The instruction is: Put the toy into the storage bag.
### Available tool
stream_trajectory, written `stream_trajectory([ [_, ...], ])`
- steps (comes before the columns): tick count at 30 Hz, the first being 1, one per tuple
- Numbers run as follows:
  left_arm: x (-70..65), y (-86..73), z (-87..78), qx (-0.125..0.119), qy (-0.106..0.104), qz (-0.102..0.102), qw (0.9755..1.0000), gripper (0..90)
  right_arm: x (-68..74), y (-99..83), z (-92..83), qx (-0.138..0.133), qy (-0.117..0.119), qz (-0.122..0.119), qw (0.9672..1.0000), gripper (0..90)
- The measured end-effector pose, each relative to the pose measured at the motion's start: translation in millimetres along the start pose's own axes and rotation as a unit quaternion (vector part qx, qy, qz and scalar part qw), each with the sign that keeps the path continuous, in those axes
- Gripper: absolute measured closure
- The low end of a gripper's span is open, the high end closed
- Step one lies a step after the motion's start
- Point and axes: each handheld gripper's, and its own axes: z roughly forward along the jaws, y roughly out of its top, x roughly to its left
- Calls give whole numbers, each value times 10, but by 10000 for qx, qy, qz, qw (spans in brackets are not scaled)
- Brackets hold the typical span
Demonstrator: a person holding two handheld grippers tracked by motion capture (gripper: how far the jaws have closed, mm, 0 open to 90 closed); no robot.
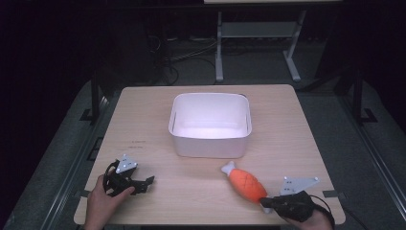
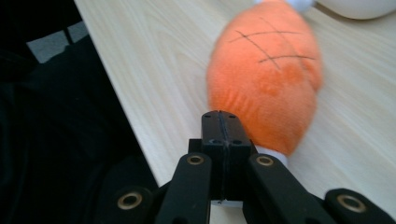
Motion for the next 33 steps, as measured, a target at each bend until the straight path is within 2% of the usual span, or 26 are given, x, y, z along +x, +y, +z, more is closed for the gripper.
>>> stream_trajectory([
  [7, 0, 0, 0, 0, 0, -1, 10000, 128, -135, -20, -78, 10, -228, 78, 9997, 894],
  [11, 0, 0, 0, 1, 0, -1, 10000, 128, -163, -20, -106, -24, -200, 75, 9998, 893],
  [16, 0, 0, 0, 0, 0, 0, 10000, 128, -150, 45, -132, -80, -173, 40, 9998, 832],
  [17, 0, 0, 0, 0, 0, -1, 10000, 128, -156, 102, -131, -87, -148, -57, 9998, 764],
  [19, 0, 0, 0, 0, 0, -1, 10000, 128, -164, 148, -128, -108, -170, -75, 9998, 721],
  [22, 0, 0, 0, 0, 0, 0, 10000, 128, -190, 214, -108, -98, -116, -73, 9999, 610],
  [23, 0, 0, 0, 0, 0, 0, 10000, 128, -190, 214, -108, -98, -116, -73, 9999, 610],
  [24, 0, 0, 0, 1, 0, 0, 10000, 128, -203, 258, -81, -41, -150, -83, 9998, 493],
  [26, 0, 0, 0, 0, 0, -1, 10000, 128, -210, 295, -65, -36, -224, -77, 9997, 410],
  [27, 0, 0, 0, 0, 0, -1, 10000, 128, -210, 295, -65, -36, -224, -77, 9997, 410],
  [28, 0, 0, 0, 1, 0, 0, 10000, 128, -222, 340, -35, -13, -309, -129, 9994, 338],
  [33, 0, 0, 0, 0, -1, -1, 10000, 128, -215, 436, 79, 183, -253, -321, 9990, 207],
])
